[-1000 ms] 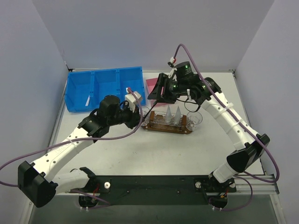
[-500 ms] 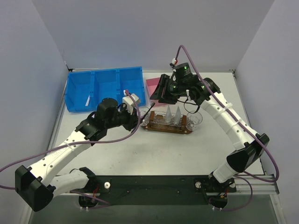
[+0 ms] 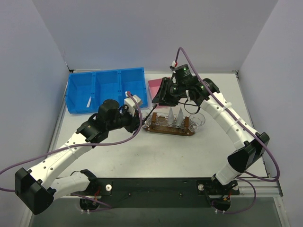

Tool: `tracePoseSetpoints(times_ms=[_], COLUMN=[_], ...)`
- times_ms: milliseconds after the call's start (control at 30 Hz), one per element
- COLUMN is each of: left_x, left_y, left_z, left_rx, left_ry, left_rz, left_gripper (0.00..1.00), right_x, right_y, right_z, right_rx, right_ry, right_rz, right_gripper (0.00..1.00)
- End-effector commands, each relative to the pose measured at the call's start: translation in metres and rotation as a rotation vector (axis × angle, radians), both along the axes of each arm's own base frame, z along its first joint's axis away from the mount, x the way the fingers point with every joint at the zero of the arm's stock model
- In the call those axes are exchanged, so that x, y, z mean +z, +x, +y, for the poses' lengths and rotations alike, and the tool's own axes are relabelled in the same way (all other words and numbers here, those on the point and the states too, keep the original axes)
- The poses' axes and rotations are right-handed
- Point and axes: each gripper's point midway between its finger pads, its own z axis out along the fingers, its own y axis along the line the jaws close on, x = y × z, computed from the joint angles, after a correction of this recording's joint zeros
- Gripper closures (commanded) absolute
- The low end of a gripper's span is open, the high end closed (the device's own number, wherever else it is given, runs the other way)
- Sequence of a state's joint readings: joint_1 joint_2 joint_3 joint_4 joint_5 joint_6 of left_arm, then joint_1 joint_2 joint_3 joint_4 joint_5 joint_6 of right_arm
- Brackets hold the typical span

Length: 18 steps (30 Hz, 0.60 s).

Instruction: Prepare toiletry sets of a toothbrush and toothpaste on the tray

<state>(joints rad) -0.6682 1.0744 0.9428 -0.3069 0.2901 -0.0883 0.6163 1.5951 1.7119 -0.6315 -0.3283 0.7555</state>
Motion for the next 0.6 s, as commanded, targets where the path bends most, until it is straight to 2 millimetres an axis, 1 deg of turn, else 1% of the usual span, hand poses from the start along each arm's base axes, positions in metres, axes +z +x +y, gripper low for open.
tracePoseSetpoints(times_ms=[0,400,567], left_x=[0.0166,0.0151,0.0163], left_y=[0.0007,0.0013,0.0016], left_z=[-0.0003,0.0010,0.0012], left_rx=[-0.001,0.013,0.017], left_ry=[-0.028,-0.031,-0.034], left_rz=[-0.058,-0.053,-0.054], left_gripper=[1.00,1.00,1.00], right_x=[-0.0022,-0.0046,-0.0068], right_y=[-0.0055,-0.0116,-0.0116], right_z=[0.0029,0.0078,0.0125], right_rx=[0.021,0.056,0.077], right_ry=[0.001,0.017,0.023], right_rz=[0.022,0.048,0.061], right_gripper=[0.67,0.69,0.73])
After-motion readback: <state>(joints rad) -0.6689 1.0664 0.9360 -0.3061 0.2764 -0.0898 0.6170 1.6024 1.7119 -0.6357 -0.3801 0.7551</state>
